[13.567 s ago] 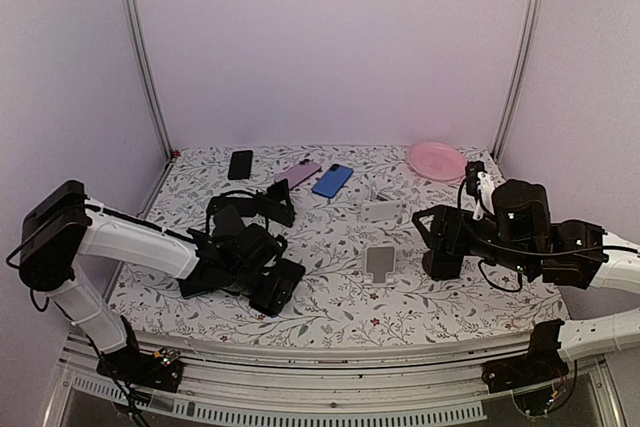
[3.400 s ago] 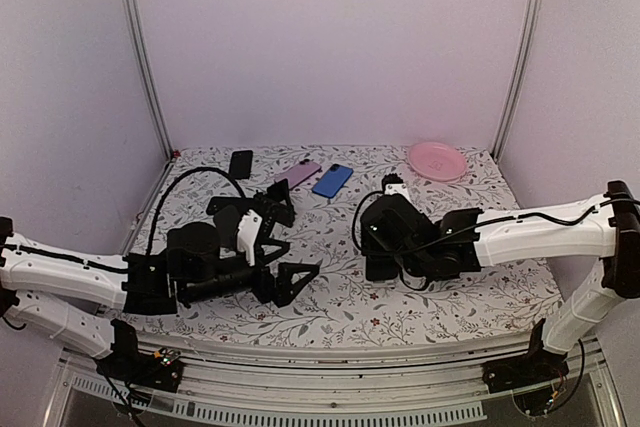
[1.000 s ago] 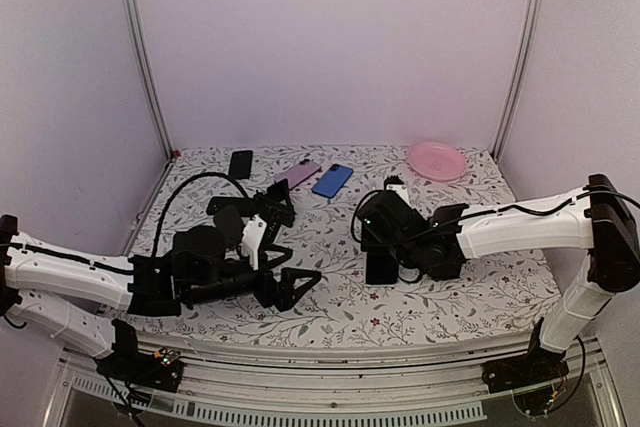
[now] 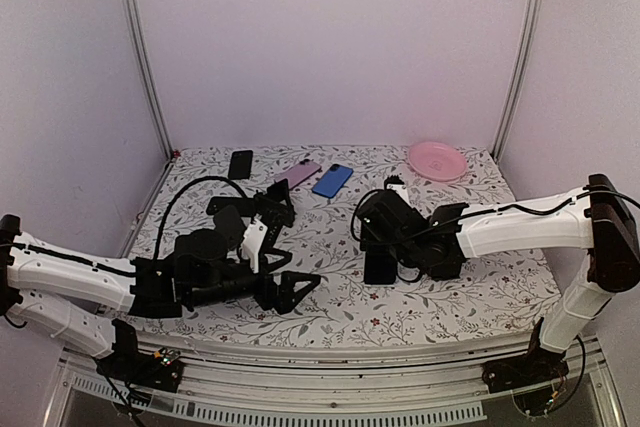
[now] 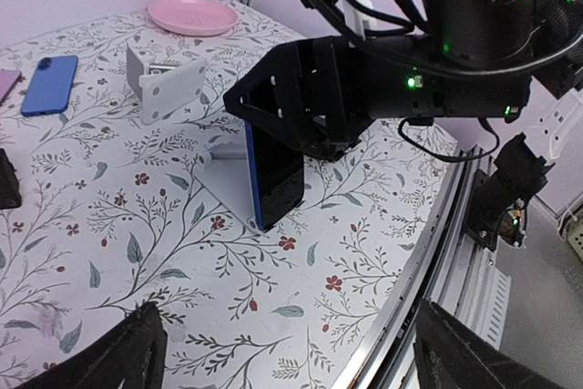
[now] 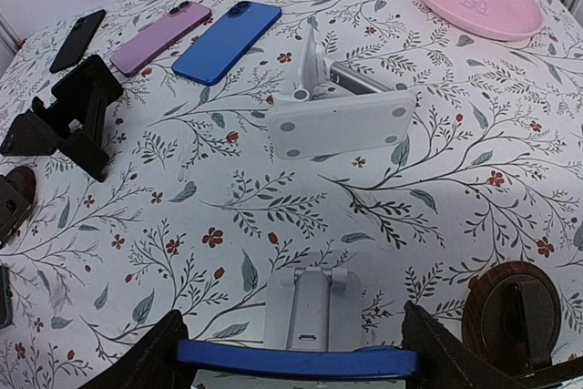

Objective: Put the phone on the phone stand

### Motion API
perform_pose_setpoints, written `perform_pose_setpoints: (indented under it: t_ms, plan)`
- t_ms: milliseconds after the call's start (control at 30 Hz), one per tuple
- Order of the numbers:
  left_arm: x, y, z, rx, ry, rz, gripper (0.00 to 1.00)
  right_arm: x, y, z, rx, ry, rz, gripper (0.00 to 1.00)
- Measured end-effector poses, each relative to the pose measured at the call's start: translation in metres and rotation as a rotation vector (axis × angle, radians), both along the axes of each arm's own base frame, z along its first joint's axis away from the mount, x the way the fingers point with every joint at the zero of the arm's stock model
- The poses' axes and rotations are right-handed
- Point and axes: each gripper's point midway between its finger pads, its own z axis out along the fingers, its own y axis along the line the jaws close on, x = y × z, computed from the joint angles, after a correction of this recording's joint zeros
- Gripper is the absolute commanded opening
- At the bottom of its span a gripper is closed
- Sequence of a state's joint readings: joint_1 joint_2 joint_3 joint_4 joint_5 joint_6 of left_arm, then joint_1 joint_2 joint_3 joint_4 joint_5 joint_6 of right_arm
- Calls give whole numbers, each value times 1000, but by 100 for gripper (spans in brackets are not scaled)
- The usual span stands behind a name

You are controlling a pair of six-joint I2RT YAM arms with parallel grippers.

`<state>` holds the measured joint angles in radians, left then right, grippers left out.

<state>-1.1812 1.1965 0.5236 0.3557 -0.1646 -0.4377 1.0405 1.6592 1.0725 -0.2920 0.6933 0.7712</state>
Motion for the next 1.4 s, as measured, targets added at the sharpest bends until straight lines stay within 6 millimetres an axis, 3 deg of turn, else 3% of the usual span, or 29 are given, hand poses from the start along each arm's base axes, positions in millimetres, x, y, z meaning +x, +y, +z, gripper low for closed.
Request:
perform_pose_setpoints:
  t_ms: [533,1033,1400]
  plan:
    - [0,2,-4,1,3,2,95,-5,6,-3,29,25,12,99]
    - [-1,3,-3,-10,5,4,96,-9,6,3,28,38,20,99]
    - [0,4,0,-23,9,10,96,-12,-1,49,120,-19,22,99]
